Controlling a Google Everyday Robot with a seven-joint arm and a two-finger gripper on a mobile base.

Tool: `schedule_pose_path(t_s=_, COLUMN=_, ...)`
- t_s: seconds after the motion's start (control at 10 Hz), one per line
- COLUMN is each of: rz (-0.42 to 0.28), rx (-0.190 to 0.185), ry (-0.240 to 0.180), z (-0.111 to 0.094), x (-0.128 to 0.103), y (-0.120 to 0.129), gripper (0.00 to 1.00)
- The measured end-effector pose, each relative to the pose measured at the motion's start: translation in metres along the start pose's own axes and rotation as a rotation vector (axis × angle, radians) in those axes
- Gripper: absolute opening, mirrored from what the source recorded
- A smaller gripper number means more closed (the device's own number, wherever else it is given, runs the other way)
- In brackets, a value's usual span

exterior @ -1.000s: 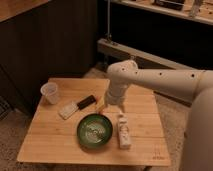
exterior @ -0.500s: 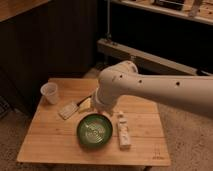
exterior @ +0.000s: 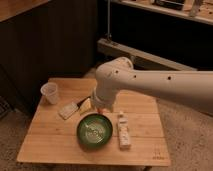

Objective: Place the white sponge in the ceramic cup

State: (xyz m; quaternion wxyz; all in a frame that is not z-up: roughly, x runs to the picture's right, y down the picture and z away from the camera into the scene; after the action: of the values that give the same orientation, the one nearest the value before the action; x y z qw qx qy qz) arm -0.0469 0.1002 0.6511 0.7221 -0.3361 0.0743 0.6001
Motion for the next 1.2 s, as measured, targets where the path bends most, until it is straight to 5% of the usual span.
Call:
schedule_pose_path(t_s=0.2, rz=0.023, rx=0.008, ry=-0.022, z=-0.001, x=-0.003, y=-0.001, gripper=0.8)
schedule_pose_path(t_s=0.6, rz=0.312, rx=-0.018, ry=-0.05, z=0.011, x=-0.048, y=0.033, gripper=0.8)
schedule_pose_path(t_s=0.8, rz=0.476, rx=-0.04, ry=-0.056, z=0.022, x=-0.073, y=0.032, gripper=0.8)
schedule_pose_path(t_s=1.2, rz=0.552, rx=-0.054, ry=-0.056, z=0.036, x=-0.101, y=0.027, gripper=0.8)
